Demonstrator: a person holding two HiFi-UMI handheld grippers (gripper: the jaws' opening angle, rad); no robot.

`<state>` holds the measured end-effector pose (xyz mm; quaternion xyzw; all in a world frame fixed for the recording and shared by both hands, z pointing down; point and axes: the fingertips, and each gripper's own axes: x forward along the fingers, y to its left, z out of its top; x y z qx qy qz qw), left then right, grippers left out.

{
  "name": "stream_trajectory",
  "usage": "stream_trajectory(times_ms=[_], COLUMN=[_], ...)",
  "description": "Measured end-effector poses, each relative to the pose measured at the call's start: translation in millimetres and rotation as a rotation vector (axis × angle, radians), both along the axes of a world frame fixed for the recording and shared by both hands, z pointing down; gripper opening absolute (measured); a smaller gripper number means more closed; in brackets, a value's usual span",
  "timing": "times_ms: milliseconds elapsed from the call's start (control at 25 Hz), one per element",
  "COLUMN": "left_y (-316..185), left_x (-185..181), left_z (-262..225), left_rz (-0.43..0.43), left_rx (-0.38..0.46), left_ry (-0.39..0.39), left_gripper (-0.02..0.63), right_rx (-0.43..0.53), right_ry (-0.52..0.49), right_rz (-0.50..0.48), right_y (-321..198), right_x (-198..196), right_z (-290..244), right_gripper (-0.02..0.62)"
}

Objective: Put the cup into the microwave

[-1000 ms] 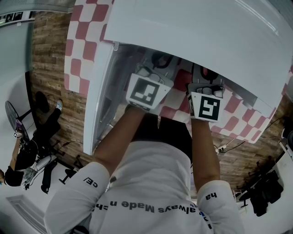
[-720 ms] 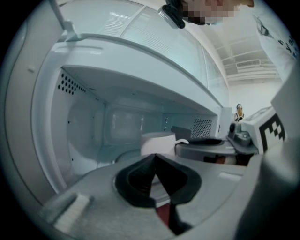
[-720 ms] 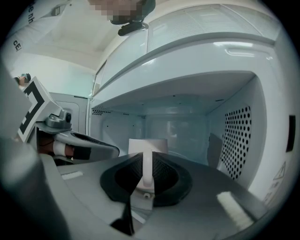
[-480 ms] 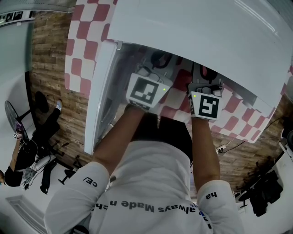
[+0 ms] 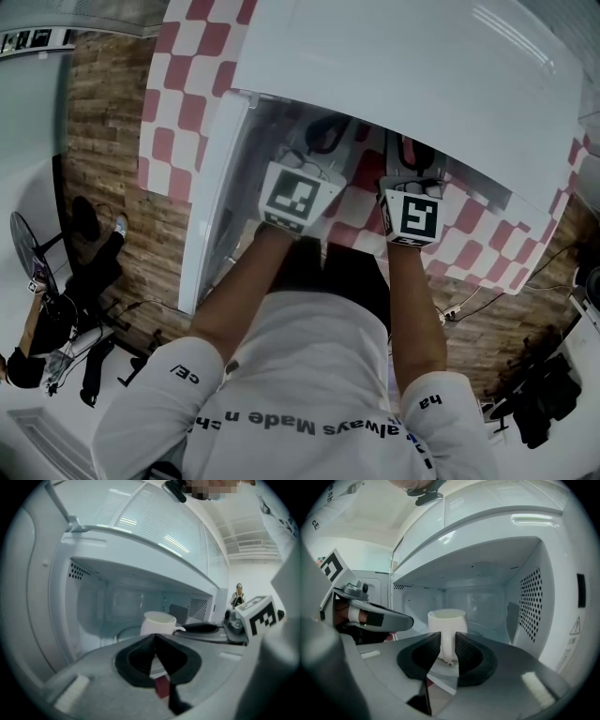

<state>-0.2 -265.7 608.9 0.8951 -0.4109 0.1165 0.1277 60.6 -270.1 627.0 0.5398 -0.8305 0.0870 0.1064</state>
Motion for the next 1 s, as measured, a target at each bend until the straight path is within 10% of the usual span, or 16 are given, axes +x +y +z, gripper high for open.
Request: stream_trajectory(times_ms=[1000], left_y=[89], left_x=[18], left_z=[-182], left_rz=[0.056], left_rx=[0.02], left_ry=[0.086], left_gripper=[0.0], right_rx=[-0.003], right_ry=[-0.023], right_rz=[-0.086], right_y=[107], right_x=[31], right_z=[-191], right_gripper=[0.083])
